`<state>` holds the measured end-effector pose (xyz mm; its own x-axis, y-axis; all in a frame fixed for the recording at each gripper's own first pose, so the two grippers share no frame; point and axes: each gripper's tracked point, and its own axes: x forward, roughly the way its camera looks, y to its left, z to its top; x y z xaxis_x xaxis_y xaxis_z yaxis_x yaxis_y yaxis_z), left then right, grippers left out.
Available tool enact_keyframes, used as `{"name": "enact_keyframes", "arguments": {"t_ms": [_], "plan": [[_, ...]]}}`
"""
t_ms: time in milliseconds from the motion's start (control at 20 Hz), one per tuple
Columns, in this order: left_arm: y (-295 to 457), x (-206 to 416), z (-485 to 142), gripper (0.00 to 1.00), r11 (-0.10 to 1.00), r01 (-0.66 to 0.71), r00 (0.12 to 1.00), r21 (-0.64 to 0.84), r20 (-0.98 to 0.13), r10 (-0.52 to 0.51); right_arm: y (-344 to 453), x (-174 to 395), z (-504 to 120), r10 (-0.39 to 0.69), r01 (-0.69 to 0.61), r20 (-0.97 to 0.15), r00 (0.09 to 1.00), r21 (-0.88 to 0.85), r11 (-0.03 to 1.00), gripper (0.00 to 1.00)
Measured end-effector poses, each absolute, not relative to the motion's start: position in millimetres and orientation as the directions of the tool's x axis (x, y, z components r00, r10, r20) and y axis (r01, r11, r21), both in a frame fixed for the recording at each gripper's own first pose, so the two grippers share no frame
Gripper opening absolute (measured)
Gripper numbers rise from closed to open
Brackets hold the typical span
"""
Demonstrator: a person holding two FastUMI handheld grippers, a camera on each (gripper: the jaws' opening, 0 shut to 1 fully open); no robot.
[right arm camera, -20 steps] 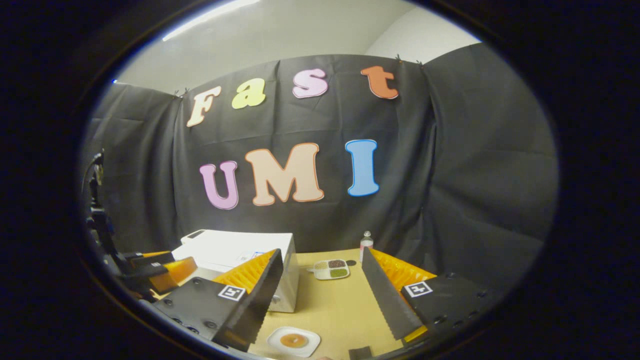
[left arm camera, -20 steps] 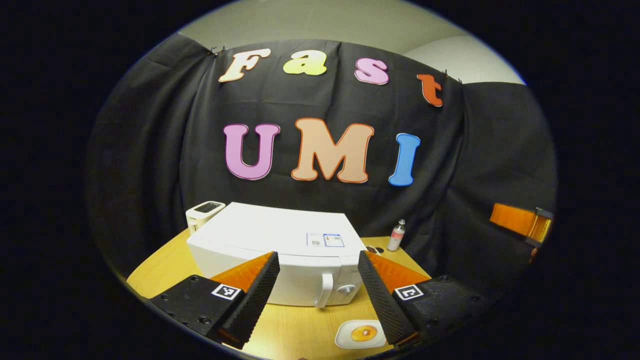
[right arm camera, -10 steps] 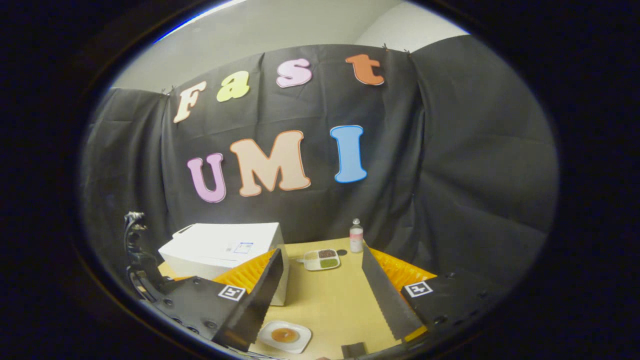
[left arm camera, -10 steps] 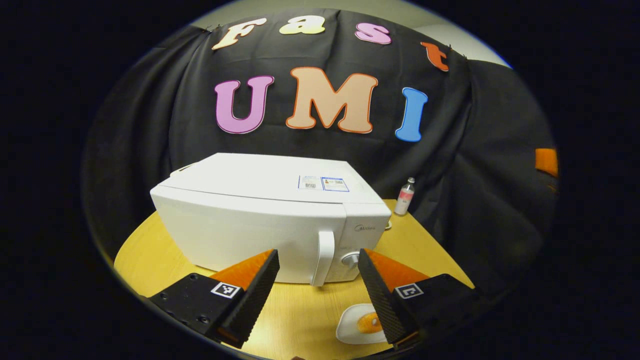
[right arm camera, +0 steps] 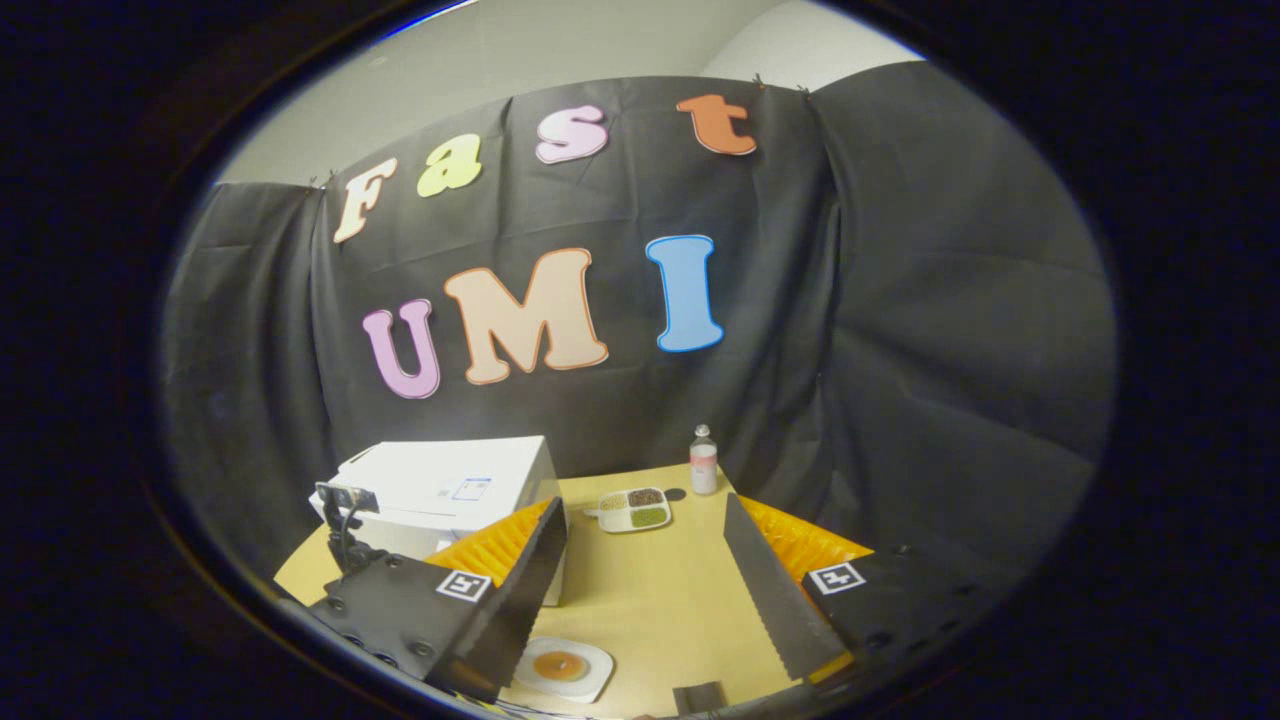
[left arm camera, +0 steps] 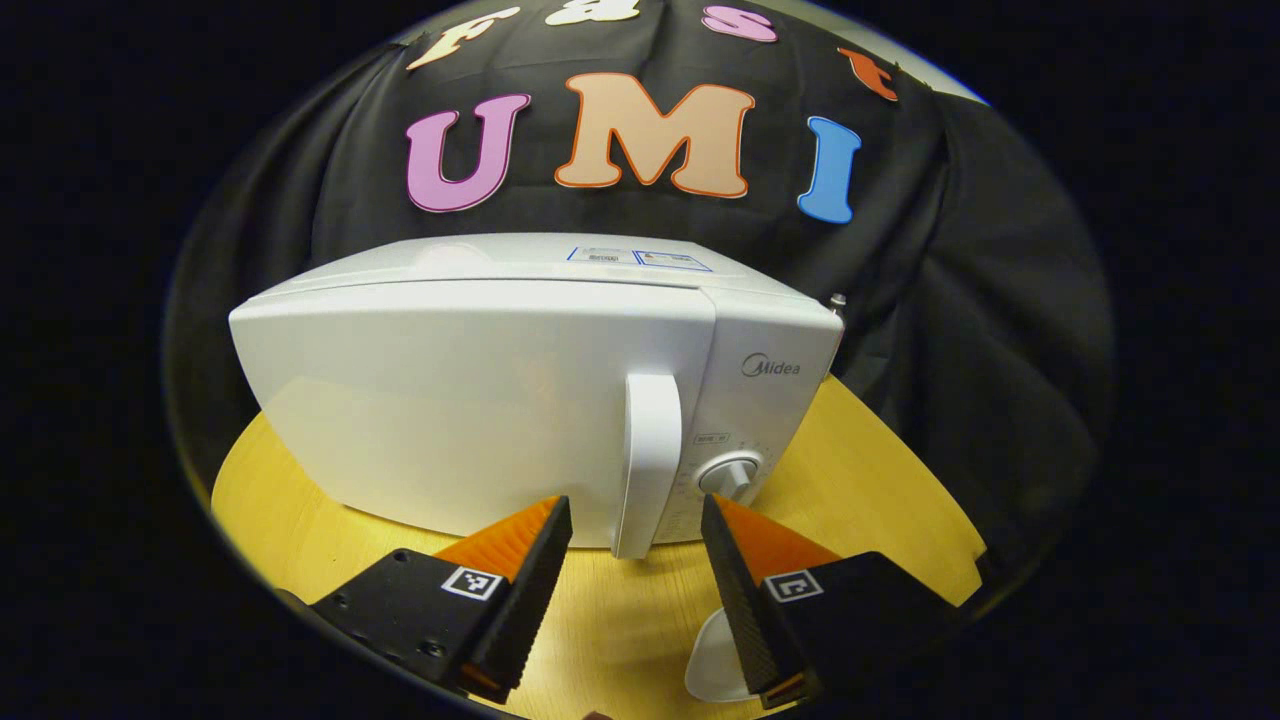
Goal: Open the microwave oven with the left hand, put the food in, and close the microwave oven.
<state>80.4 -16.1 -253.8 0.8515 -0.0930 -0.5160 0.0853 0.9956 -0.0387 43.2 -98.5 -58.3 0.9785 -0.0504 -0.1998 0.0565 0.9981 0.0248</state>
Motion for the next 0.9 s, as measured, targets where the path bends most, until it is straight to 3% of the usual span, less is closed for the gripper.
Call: {"name": "enact_keyframes", "arguments": {"t_ms": [50,100,300,350,400,450,600,650,700,800,900], "plan": [[-17,82,-260,0.84,0.996,0.085,0.847,-0.037,-0.523,-0.092,-100,44,-61,-0.054,0.06,-0.208,0.977,0.024,0.998,0.92],[-17,85,-262,0.75,0.996,0.083,0.845,-0.043,-0.527,-0.093,-101,44,-61,-0.056,0.061,-0.212,0.976,0.021,0.998,0.92],[-22,94,-271,0.59,0.995,0.088,0.838,-0.048,-0.536,-0.1,-99,46,-64,-0.059,0.062,-0.217,0.974,0.008,0.998,0.92],[-24,96,-273,0.62,0.995,0.093,0.837,-0.045,-0.538,-0.102,-98,46,-65,-0.056,0.059,-0.22,0.974,0.009,0.998,0.92],[-24,97,-274,0.47,0.995,0.091,0.837,-0.043,-0.538,-0.1,-96,46,-66,-0.053,0.057,-0.224,0.973,0.009,0.998,0.92],[-22,98,-275,0.51,0.996,0.085,0.839,-0.035,-0.537,-0.09,-96,47,-67,-0.052,0.055,-0.227,0.973,0.006,0.998,0.92],[-19,100,-275,0.29,0.997,0.076,0.843,-0.024,-0.532,-0.077,-94,49,-68,-0.051,0.053,-0.229,0.972,0.001,0.999,0.92],[-19,99,-275,0.29,0.997,0.079,0.842,-0.022,-0.533,-0.078,-92,49,-68,-0.046,0.049,-0.229,0.972,0.006,0.999,0.92],[-19,99,-275,0.27,0.997,0.079,0.841,-0.017,-0.536,-0.076,-90,50,-68,-0.04,0.044,-0.231,0.972,0.011,0.999,0.99],[-19,99,-275,0.25,0.997,0.08,0.84,-0.004,-0.538,-0.069,-87,51,-70,-0.031,0.036,-0.236,0.971,0.019,0.999,0.92],[-19,99,-275,0.21,0.996,0.084,0.845,0.013,-0.53,-0.064,-82,51,-72,-0.021,0.027,-0.24,0.971,0.023,0.999,0.92]]}}
